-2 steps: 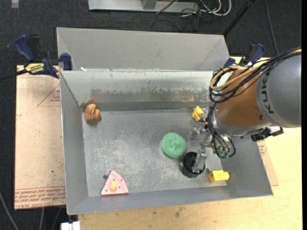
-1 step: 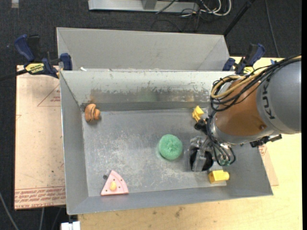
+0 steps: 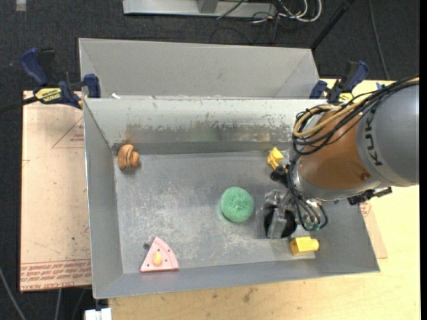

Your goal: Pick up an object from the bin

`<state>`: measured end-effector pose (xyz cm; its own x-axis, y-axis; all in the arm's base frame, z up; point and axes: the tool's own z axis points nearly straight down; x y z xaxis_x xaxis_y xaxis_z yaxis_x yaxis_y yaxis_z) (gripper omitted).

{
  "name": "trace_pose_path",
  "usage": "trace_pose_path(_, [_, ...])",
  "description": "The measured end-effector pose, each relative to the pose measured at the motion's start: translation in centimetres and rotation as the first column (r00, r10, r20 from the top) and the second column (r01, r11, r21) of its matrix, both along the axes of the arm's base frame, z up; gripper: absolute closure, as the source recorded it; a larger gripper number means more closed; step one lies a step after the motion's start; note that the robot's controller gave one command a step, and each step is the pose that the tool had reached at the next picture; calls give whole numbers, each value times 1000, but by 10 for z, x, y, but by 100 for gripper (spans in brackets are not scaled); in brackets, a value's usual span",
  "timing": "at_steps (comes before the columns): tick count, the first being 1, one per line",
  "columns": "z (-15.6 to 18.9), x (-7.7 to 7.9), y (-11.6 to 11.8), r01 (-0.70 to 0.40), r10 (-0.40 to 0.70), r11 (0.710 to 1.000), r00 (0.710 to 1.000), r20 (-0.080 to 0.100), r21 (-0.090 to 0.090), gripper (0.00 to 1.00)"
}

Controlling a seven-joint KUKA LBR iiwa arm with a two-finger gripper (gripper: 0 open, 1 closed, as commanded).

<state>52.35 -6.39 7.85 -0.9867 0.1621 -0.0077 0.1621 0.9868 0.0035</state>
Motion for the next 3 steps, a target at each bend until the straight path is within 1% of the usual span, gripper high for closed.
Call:
trace_pose_path(1, [12, 24, 16, -4, 4, 1000, 1000, -7, -3, 100])
trace_pose_path(2, [62, 52, 1, 11, -11, 1000, 1000, -8, 0, 100])
trace_pose_path(3, [121, 48, -13, 12, -12, 1000, 1000, -10, -1, 100])
